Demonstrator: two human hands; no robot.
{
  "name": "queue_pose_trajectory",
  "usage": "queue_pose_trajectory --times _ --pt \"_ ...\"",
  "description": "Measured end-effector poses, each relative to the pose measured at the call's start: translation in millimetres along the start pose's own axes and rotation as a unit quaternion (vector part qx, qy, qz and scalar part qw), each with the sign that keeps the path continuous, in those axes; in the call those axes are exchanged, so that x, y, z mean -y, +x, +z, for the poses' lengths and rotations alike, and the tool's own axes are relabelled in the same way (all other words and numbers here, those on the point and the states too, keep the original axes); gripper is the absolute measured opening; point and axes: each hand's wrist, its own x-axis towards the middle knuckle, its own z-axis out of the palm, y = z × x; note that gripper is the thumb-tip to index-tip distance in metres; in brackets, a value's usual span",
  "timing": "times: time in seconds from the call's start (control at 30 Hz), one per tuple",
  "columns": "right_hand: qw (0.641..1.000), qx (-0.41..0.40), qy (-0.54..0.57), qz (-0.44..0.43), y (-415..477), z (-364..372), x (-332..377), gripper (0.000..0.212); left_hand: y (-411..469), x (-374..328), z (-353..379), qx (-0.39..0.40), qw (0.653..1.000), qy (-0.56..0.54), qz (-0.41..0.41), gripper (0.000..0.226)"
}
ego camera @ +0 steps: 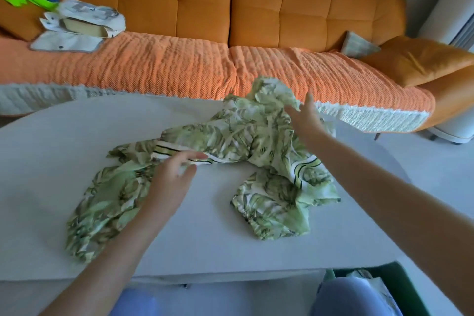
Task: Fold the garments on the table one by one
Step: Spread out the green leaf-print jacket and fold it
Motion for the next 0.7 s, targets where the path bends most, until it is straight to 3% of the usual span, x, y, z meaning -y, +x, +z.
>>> queue_pose_trajectory --times 0.03,0.1,0.17,0.23,0.3,0.33,0.37,0.47,0.6,0.7 --pt "0.999 0.023 -0.030 -0.009 -15.3 1.0 -9.8 0.067 -2.3 5.7 5.8 0.041 0.998 0.045 0.016 0.029" --pt "0.975 0.041 -0.202 -0.079 -48.3 -2.3 -34.1 0.071 -2.8 19.5 15.3 0.080 0.986 0.143 0.043 0.030" --pt "0.915 0.028 -0.378 -0.139 -76.4 -8.2 -56.3 0.098 -2.7 29.7 18.8 0.085 0.975 0.203 0.036 0.036" --pt "0.887 0.062 -0.448 -0.096 -84.3 -14.5 -71.2 0.129 -5.1 33.0 17.5 0.088 0.970 0.228 0.007 0.039" --pt "0.898 0.093 -0.430 0.013 -75.6 -18.5 -84.0 0.140 -7.1 36.3 17.0 0.093 0.968 0.234 -0.010 0.039" --pt "0.902 0.092 -0.419 0.044 -69.7 -19.0 -87.7 0.136 -7.6 36.0 17.5 0.093 0.970 0.223 -0.017 0.039" --pt "0.909 0.085 -0.403 0.056 -64.6 -18.3 -89.7 0.122 -8.0 34.3 18.6 0.088 0.974 0.206 -0.020 0.038" --pt "0.939 0.053 -0.339 -0.004 -61.4 -7.3 -84.9 0.045 -7.6 26.3 20.3 0.075 0.984 0.158 -0.035 0.040" --pt "0.980 0.174 -0.097 0.027 -83.6 7.3 -49.2 0.016 -5.7 24.0 16.4 0.071 0.989 0.101 -0.079 0.054" --pt "0.955 0.247 0.132 0.099 -101.0 -0.2 -22.5 0.018 3.6 25.7 14.6 0.042 0.994 0.032 -0.100 0.072"
